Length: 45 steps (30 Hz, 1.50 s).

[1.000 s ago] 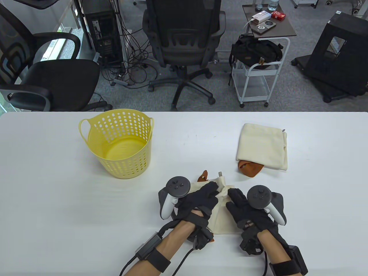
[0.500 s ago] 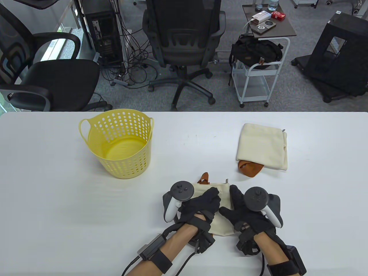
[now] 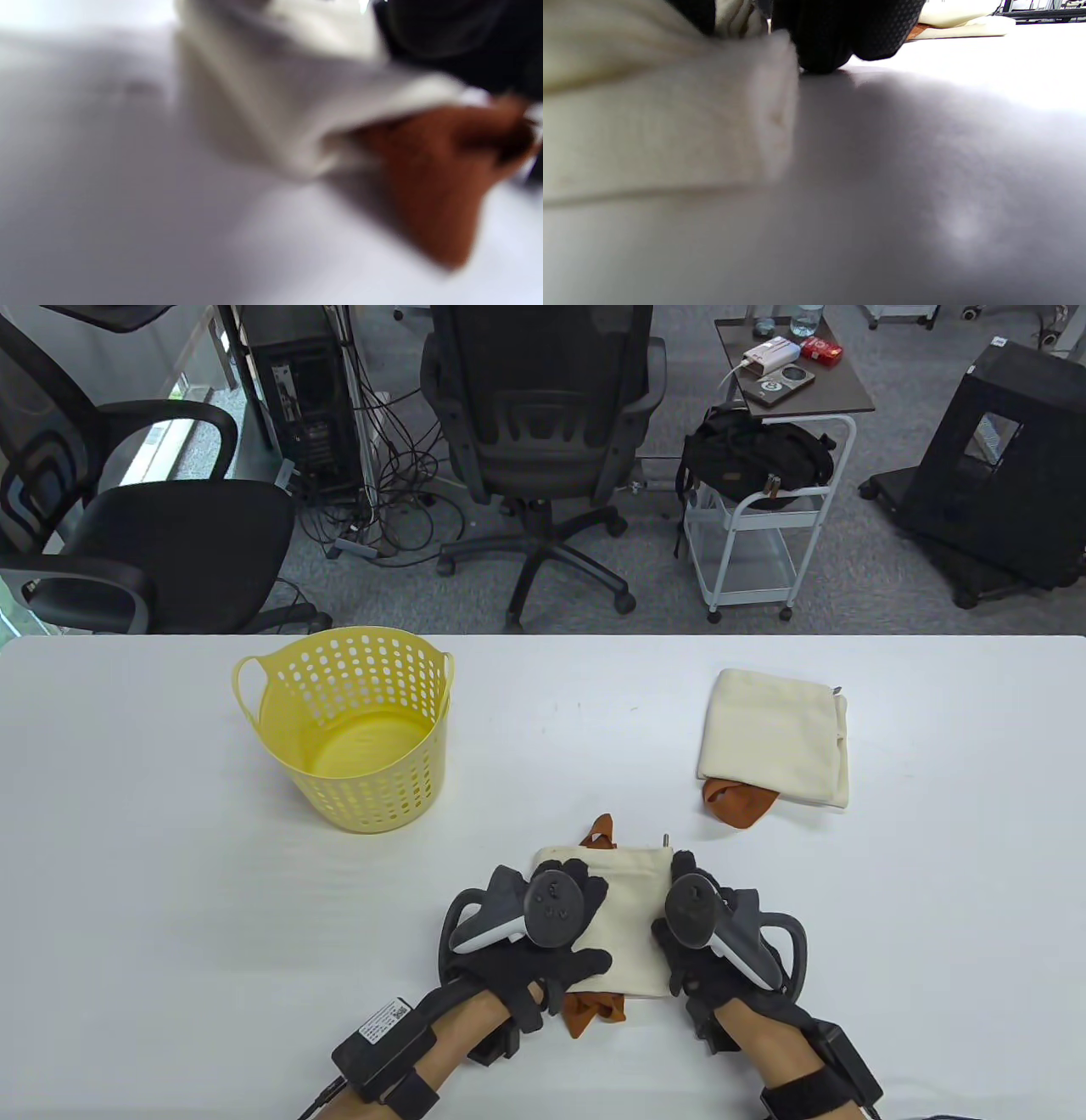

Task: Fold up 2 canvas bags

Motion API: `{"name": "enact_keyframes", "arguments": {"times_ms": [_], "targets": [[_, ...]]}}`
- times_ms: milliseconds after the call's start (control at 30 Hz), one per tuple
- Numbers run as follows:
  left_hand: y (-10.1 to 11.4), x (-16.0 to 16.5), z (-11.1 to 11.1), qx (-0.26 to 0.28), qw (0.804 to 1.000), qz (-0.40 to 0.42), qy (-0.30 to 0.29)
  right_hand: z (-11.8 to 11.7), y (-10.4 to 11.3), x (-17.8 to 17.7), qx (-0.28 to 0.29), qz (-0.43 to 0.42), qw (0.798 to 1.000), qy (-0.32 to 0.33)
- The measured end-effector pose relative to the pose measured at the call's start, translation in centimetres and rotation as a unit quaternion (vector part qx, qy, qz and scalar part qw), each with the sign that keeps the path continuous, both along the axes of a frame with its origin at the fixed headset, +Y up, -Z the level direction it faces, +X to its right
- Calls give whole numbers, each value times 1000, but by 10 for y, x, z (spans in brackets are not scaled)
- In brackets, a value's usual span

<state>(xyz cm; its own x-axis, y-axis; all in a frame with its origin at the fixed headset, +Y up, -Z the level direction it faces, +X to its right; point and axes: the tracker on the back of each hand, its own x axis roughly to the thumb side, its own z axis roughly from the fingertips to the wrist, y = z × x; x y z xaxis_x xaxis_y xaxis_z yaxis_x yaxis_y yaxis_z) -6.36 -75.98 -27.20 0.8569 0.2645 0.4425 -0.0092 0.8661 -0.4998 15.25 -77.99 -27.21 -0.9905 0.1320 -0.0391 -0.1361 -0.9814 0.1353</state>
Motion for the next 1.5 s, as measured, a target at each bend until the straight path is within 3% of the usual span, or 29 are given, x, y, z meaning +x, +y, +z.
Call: {"name": "enact_keyframes", "arguments": {"times_ms": [100, 267, 333, 467, 567, 633, 800, 1000, 1100, 1167, 1267, 1367, 1500], "targets": [[-15, -1, -2, -37, 999, 29, 3, 0, -2, -1, 1, 11, 1000, 2], [-24, 2, -1, -32, 999, -39, -6, 4, 3, 1, 0, 5, 1000, 4], [-26, 1, -2, -46, 998, -42, -4, 9, 13, -2, 28, 12, 999, 10], [-29, 0, -3, -47, 998, -51, -6, 23, 33, -20, 85, 1, 993, 83], [-32, 0, -2, -43, 998, -54, -7, 26, 28, -36, 52, -27, 983, 172], [-32, -1, -1, -39, 998, -54, -8, 23, 18, -39, 14, -14, 983, 183], [-34, -1, -2, -41, 997, -57, -11, 9, -7, -29, -98, -29, 980, 171], [-35, -3, 0, -29, 996, -78, -12, 11, -5, -23, -86, 0, 986, 143], [-35, -3, 0, -27, 996, -83, -11, 11, -7, -5, -79, 13, 994, 81], [-35, -3, 0, -28, 996, -84, -12, 10, -10, -1, -90, -17, 992, 85], [-36, -4, 0, -30, 996, -77, -13, 12, -10, -8, -72, 11, 993, 93], [-36, -4, 0, -24, 997, -70, -14, 10, -9, -4, -68, -25, 994, 81], [-36, -4, 0, -23, 997, -68, -12, 9, -8, -2, -32, -6, 999, 39]]}}
